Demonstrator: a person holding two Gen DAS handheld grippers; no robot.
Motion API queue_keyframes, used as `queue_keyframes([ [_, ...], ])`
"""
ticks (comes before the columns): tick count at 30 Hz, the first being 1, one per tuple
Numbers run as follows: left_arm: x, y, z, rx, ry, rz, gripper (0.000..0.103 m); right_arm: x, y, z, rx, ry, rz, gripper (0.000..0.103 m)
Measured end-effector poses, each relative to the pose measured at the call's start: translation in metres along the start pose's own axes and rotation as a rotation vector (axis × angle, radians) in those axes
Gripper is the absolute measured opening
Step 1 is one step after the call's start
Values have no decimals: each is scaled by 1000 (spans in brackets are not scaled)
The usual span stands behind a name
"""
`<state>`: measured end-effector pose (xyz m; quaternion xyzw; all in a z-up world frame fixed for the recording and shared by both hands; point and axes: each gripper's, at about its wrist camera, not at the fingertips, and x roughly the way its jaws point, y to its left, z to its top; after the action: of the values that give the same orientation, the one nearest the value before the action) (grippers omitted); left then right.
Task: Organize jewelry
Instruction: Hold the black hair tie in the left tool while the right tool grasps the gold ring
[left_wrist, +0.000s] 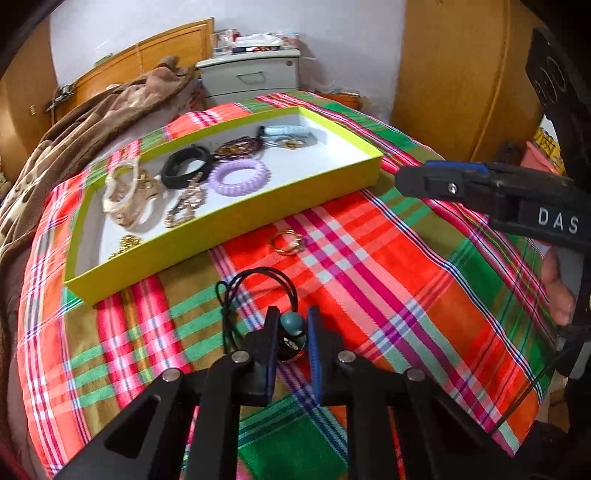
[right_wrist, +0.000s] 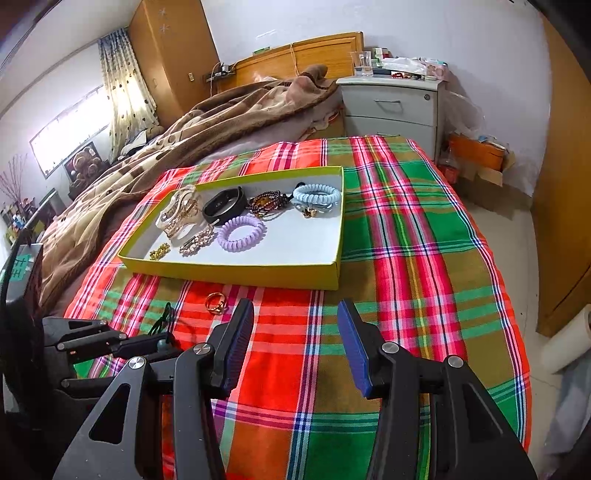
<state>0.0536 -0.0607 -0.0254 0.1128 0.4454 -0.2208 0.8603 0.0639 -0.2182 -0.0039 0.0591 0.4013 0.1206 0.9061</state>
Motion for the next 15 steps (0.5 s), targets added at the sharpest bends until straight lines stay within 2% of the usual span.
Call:
queue_keyframes([
  [15, -37, 46, -11, -147, -91, 62, 15, 35, 44, 2, -110, 70, 73, 48],
])
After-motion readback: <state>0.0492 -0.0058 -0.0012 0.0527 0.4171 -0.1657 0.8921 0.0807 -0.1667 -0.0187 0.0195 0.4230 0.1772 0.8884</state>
